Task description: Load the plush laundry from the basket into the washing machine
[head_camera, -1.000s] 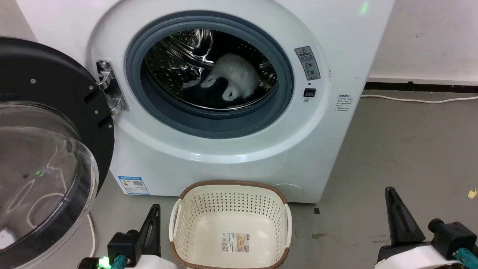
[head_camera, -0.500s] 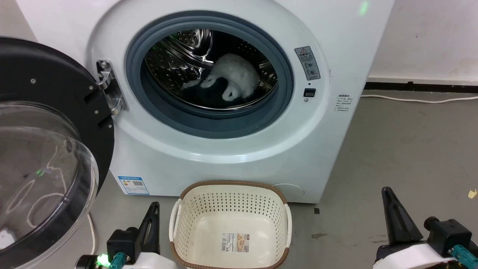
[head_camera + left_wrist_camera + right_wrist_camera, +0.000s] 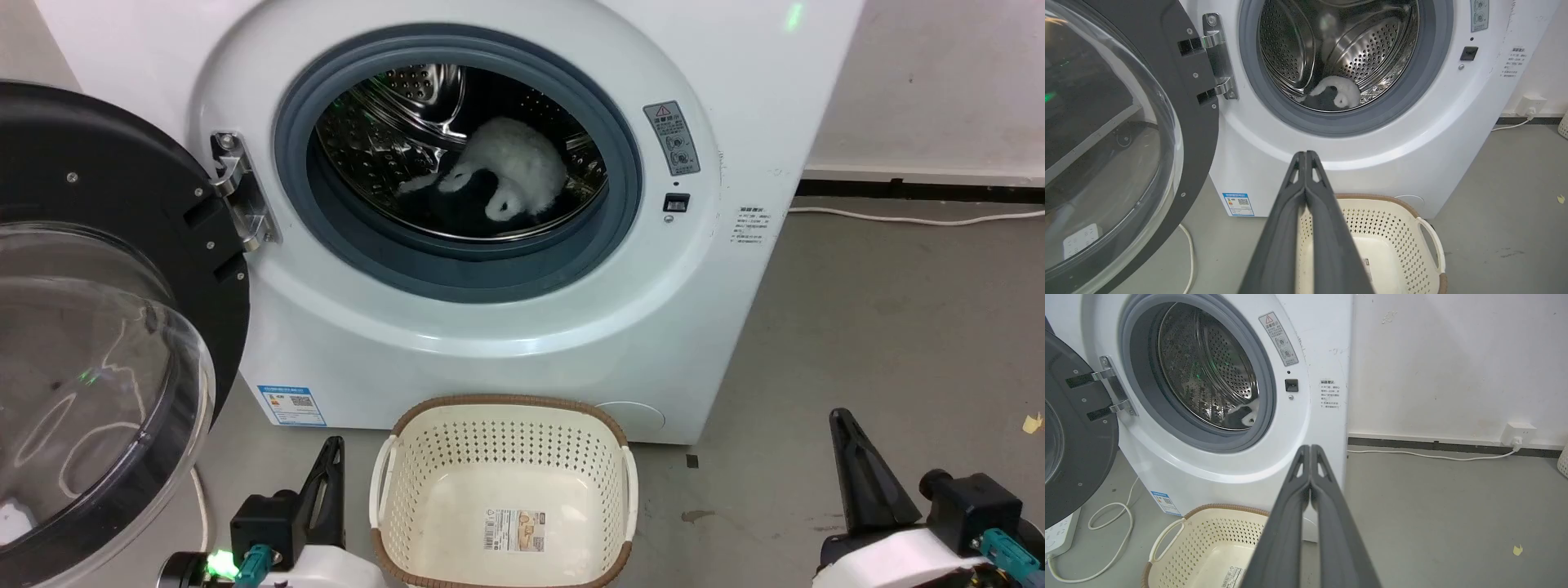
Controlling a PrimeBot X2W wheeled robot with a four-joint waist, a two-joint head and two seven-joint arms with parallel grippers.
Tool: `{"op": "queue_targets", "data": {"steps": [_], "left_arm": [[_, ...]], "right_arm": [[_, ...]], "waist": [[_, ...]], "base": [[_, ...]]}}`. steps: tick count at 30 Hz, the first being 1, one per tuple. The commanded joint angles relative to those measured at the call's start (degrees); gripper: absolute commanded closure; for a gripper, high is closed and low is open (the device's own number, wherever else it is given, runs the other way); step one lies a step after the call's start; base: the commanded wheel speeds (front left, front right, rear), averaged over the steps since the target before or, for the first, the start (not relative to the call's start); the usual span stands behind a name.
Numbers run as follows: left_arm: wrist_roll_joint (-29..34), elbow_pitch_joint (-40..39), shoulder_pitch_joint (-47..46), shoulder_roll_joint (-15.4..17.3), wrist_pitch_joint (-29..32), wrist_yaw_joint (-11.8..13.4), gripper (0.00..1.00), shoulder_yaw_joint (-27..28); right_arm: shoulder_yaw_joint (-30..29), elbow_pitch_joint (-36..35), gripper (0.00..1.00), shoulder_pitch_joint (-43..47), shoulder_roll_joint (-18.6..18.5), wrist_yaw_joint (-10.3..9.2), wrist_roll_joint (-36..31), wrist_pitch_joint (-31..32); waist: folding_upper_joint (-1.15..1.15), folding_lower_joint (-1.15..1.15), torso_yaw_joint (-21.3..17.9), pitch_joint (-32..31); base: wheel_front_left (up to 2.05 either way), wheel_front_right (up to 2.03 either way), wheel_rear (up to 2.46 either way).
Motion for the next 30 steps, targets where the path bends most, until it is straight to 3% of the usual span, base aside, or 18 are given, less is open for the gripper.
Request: {"op": "queue_targets", "data": {"steps": [1,30], "left_arm": [[0.58,-0.60,-0.49,-0.31,0.47,-0.30,1.00,0.32],[2.71,-3.45,-0.75,-0.67,3.86,-0.73,1.00,1.78]], "right_arm": [[0.12,-0.39,1.00,-0.68,-0.03,-0.02,-0.63,0.38],[0.70,-1.16,1.00,-1.24,-0.04,-0.03,-3.06,3.80]], "waist": [[0.00,0.00,-0.01,0.00],[0.00,0.00,-0.18,-0.02]], "base": [[0.00,0.00,0.00],[0.00,0.00,0.00]]}}
